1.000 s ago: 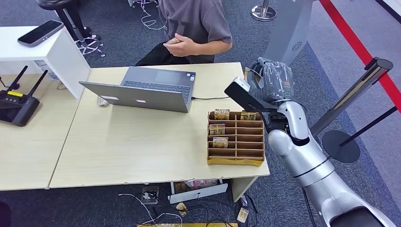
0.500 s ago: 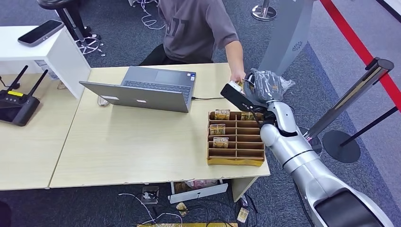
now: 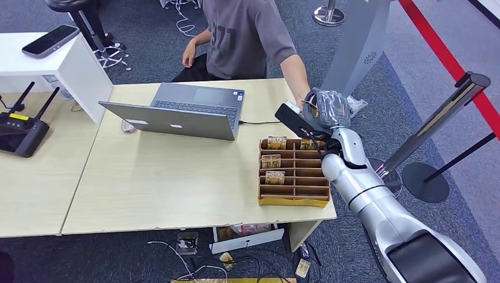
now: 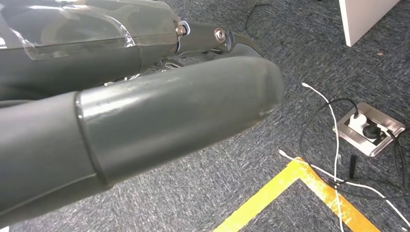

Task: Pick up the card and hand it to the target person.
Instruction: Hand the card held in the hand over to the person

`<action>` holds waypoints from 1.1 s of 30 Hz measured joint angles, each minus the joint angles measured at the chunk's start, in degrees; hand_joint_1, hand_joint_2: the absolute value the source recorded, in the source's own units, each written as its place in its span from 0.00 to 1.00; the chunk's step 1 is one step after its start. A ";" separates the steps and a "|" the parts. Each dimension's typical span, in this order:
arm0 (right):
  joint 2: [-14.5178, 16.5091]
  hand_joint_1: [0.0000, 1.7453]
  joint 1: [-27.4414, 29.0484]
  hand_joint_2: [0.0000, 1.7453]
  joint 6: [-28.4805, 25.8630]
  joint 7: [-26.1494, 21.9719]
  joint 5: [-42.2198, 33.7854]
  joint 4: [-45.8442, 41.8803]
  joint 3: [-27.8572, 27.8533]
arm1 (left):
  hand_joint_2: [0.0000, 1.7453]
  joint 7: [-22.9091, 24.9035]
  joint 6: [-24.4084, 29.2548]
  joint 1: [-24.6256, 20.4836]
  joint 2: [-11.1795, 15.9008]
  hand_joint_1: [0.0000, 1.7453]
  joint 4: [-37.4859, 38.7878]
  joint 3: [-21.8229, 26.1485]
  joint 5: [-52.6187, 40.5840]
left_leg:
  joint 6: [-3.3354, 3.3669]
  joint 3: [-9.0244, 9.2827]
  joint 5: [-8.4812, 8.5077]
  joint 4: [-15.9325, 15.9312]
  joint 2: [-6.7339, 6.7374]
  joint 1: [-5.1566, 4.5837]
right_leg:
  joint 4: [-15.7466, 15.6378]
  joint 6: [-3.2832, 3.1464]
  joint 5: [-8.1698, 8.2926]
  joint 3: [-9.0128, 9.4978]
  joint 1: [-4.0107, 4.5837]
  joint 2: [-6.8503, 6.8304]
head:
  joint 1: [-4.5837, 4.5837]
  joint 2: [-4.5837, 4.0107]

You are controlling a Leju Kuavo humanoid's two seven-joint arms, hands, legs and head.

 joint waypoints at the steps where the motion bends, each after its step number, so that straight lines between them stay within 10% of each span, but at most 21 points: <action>1: 0.03 0.05 0.00 1.00 -0.22 -0.13 -0.43 0.15 -0.02 | 0.00 -0.14 0.03 0.00 -0.01 0.00 0.00 -0.03 0.13 | 0.00 0.00 0.00 0.00 0.00 0.00 | 0.00 0.00 0.00 0.00 0.00 0.00 | 0.01 0.00; 18: 0.10 0.00 1.40 1.00 -0.57 0.50 -1.82 -0.76 0.00 | 0.00 0.16 0.14 0.02 -0.10 0.00 0.00 -0.07 0.20 | 0.00 0.01 0.00 0.01 0.01 0.00 | 0.00 0.00 0.00 0.00 0.00 0.00 | 0.01 0.00; 33: 0.06 0.00 11.30 1.00 -11.61 -3.40 -9.36 -15.15 -3.19 | 0.00 0.86 0.19 0.08 -0.22 0.00 0.00 -0.07 0.66 | 0.00 0.03 0.00 0.01 0.03 0.00 | -0.01 0.00 0.00 0.00 0.00 0.01 | 0.01 0.00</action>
